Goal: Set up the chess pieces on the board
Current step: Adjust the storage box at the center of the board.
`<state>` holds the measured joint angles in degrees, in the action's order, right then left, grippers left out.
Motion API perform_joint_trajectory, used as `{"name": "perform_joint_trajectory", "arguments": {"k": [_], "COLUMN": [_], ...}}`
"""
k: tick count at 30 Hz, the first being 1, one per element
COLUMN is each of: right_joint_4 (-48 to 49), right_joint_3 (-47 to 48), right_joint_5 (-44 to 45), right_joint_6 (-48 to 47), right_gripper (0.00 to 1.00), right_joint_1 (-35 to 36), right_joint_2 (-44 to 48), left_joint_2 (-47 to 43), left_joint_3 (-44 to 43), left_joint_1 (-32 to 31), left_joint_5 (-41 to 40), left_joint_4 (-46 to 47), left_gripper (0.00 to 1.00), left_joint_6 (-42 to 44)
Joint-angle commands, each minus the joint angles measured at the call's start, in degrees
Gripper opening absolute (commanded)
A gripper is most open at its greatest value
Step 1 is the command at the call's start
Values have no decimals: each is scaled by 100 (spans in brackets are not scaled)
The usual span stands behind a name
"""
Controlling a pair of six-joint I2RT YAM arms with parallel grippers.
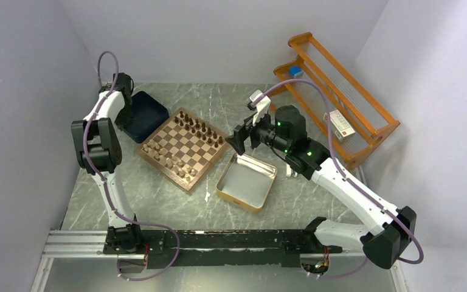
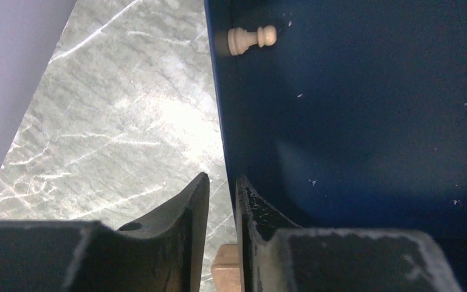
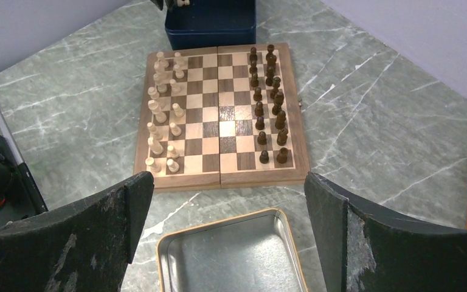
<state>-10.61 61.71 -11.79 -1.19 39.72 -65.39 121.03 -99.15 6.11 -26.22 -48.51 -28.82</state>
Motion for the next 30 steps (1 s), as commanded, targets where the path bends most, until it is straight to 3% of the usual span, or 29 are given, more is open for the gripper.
{"name": "perform_joint_trajectory", "arguments": {"k": [1, 17, 24, 30], "right_joint_4": [86, 283, 244, 266], "right_joint_3": [33, -82, -49, -4], "right_joint_5": [9, 67, 93, -51], "right_joint_6": [-11, -60, -127, -99], "right_gripper": [100, 100, 100, 100], "right_joint_1": [18, 15, 18, 16], "right_joint_2": [141, 71, 48, -22], "left_joint_2": [116, 84, -27, -346], "left_joint_3": [-225, -208, -545, -526], "left_joint_1": [129, 469, 480, 475], "left_joint_5": [74, 764, 750, 870], "left_joint_4": [321, 709, 400, 708], "left_gripper": [26, 25, 34, 38], "left_joint_6": [318, 945, 916, 1274]}}
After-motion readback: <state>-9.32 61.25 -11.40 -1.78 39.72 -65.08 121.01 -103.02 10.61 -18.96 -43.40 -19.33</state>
